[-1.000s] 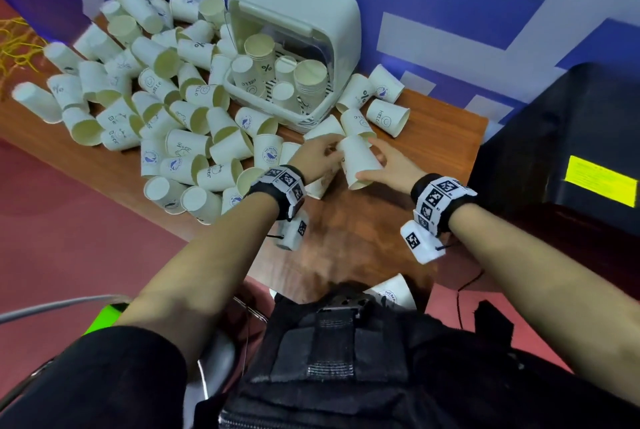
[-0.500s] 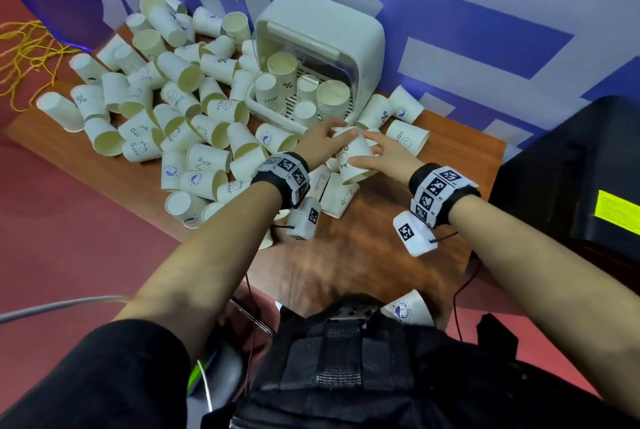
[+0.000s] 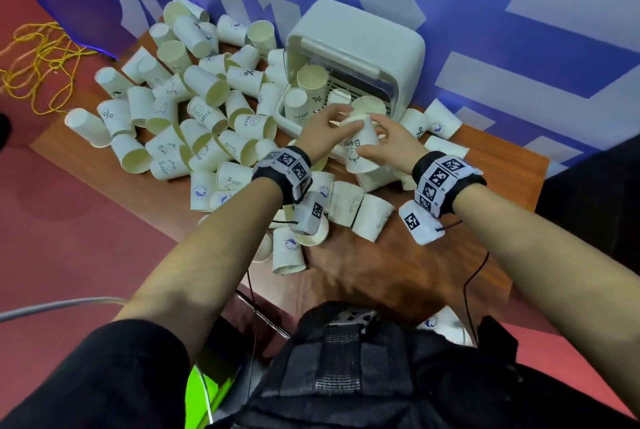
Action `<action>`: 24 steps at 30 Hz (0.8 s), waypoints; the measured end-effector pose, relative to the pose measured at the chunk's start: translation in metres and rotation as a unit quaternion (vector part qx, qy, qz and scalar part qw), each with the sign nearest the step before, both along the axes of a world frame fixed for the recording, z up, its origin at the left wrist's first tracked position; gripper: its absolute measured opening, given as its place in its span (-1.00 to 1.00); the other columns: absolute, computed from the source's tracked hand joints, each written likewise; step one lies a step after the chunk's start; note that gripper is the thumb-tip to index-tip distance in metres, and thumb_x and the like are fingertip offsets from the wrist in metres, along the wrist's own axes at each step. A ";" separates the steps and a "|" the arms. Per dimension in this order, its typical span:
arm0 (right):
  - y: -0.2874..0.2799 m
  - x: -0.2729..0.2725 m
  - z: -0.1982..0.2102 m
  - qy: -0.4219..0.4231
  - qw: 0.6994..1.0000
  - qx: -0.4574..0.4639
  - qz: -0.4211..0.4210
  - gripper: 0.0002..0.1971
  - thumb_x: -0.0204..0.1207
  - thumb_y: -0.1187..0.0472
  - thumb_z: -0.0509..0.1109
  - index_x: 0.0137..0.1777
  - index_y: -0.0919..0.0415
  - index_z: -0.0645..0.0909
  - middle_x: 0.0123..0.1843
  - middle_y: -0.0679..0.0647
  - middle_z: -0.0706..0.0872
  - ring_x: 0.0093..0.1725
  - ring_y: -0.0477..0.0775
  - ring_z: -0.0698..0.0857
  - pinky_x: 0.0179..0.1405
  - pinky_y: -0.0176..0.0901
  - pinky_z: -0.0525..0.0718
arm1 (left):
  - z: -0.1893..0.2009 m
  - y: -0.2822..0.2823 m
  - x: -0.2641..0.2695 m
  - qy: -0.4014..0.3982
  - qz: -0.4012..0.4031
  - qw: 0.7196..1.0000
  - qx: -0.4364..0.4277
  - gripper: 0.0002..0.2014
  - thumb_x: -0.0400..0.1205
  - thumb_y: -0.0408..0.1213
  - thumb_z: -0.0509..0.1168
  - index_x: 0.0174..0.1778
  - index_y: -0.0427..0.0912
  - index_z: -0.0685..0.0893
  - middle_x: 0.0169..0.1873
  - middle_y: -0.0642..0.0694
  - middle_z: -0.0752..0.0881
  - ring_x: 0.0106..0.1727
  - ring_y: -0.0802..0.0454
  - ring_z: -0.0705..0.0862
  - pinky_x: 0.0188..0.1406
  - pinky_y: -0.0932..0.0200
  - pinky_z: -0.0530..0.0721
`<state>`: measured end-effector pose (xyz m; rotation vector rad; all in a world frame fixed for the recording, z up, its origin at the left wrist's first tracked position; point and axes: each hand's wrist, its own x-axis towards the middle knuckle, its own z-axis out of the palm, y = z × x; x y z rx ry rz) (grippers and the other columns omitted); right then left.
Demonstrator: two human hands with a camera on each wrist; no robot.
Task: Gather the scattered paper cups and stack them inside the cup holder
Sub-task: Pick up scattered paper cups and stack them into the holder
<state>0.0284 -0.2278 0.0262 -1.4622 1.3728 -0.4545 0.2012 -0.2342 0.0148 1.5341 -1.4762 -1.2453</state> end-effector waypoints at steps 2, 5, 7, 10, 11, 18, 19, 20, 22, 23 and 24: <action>-0.012 0.013 0.001 -0.005 1.000 -0.016 -0.010 -0.22 0.43 0.16 0.53 0.60 0.08 0.23 0.37 0.06 0.56 0.25 0.03 0.63 0.09 -0.20 0.65 | 0.005 -0.014 0.010 -0.011 0.008 1.000 -0.019 -0.60 0.57 -0.16 0.44 0.30 -0.16 0.59 -0.02 0.01 0.62 -0.07 0.17 0.60 -0.04 0.40 0.58; -0.029 0.030 -0.001 0.025 0.998 -0.047 -0.017 -0.21 0.42 0.13 0.51 0.60 -0.03 0.20 0.35 0.00 0.54 0.22 0.03 0.63 0.15 -0.13 0.65 | 0.007 -0.031 0.025 -0.049 0.009 0.998 -0.050 -0.55 0.55 -0.13 0.46 0.33 -0.16 0.58 0.02 0.01 0.62 0.00 0.12 0.61 0.06 0.34 0.57; -0.037 0.040 -0.003 0.042 0.997 -0.066 -0.015 -0.19 0.42 0.13 0.48 0.61 -0.12 0.16 0.35 0.02 0.54 0.22 0.05 0.62 0.23 -0.03 0.64 | 0.005 -0.040 0.032 -0.068 0.002 0.996 -0.060 -0.49 0.54 -0.12 0.46 0.38 -0.16 0.55 0.08 -0.01 0.62 0.08 0.09 0.61 0.13 0.29 0.56; -0.047 0.048 -0.009 0.064 0.993 -0.096 0.001 -0.23 0.46 0.24 0.39 0.63 -0.12 0.17 0.46 0.09 0.50 0.33 0.09 0.57 0.35 0.00 0.56 | -0.004 -0.051 0.037 -0.102 -0.009 0.992 -0.077 -0.43 0.53 -0.11 0.47 0.44 -0.17 0.50 0.20 -0.07 0.62 0.15 0.09 0.59 0.17 0.26 0.53; -0.049 0.050 -0.011 0.076 0.992 -0.103 0.007 -0.27 0.48 0.26 0.36 0.63 -0.08 0.20 0.50 0.10 0.47 0.37 0.10 0.54 0.39 0.00 0.52 | -0.009 -0.053 0.038 -0.115 -0.014 0.990 -0.085 -0.41 0.53 -0.10 0.46 0.45 -0.18 0.49 0.24 -0.09 0.62 0.17 0.09 0.59 0.18 0.25 0.54; -0.059 0.048 -0.032 0.098 0.991 -0.091 0.014 -0.49 0.61 0.27 0.21 0.57 0.01 0.35 0.39 0.14 0.56 0.08 -0.03 0.55 0.31 -0.14 0.52 | -0.037 -0.061 0.037 -0.129 -0.011 0.984 -0.125 -0.43 0.54 -0.10 0.46 0.44 -0.21 0.51 0.32 -0.13 0.59 0.31 0.03 0.56 0.21 0.25 0.53; -0.060 0.048 -0.034 0.092 0.991 -0.092 0.012 -0.47 0.59 0.30 0.21 0.57 0.01 0.36 0.40 0.13 0.55 0.11 -0.02 0.56 0.29 -0.19 0.51 | -0.039 -0.061 0.037 -0.121 -0.007 0.983 -0.135 -0.44 0.53 -0.11 0.46 0.42 -0.21 0.52 0.31 -0.12 0.60 0.29 0.03 0.57 0.20 0.26 0.54; -0.062 0.048 -0.035 0.087 0.992 -0.094 0.005 -0.46 0.58 0.33 0.20 0.56 0.00 0.37 0.42 0.11 0.54 0.17 0.00 0.58 0.27 -0.25 0.50 | -0.040 -0.062 0.037 -0.115 -0.006 0.983 -0.141 -0.44 0.53 -0.11 0.46 0.41 -0.21 0.53 0.30 -0.12 0.60 0.28 0.05 0.57 0.18 0.28 0.54; -0.064 0.048 -0.037 0.080 0.992 -0.101 -0.012 -0.47 0.59 0.34 0.19 0.55 -0.02 0.39 0.44 0.06 0.53 0.23 -0.05 0.55 0.22 -0.39 0.43 | -0.043 -0.062 0.037 -0.107 -0.004 0.983 -0.150 -0.45 0.52 -0.11 0.47 0.41 -0.20 0.54 0.29 -0.09 0.60 0.25 0.08 0.58 0.15 0.31 0.57; -0.066 0.047 -0.038 0.078 0.991 -0.105 -0.016 -0.48 0.60 0.34 0.18 0.54 -0.01 0.40 0.44 0.05 0.52 0.23 -0.11 0.52 0.19 -0.46 0.37 | -0.044 -0.063 0.038 -0.103 -0.004 0.983 -0.153 -0.45 0.52 -0.10 0.47 0.41 -0.19 0.54 0.29 -0.07 0.60 0.24 0.10 0.59 0.14 0.30 0.59; -0.066 0.046 -0.040 0.077 0.991 -0.110 -0.015 -0.49 0.61 0.34 0.18 0.54 0.00 0.41 0.43 0.05 0.52 0.23 -0.15 0.49 0.16 -0.53 0.33 | -0.045 -0.064 0.038 -0.098 -0.004 0.983 -0.155 -0.45 0.52 -0.10 0.47 0.41 -0.18 0.54 0.29 -0.06 0.60 0.24 0.11 0.58 0.15 0.30 0.60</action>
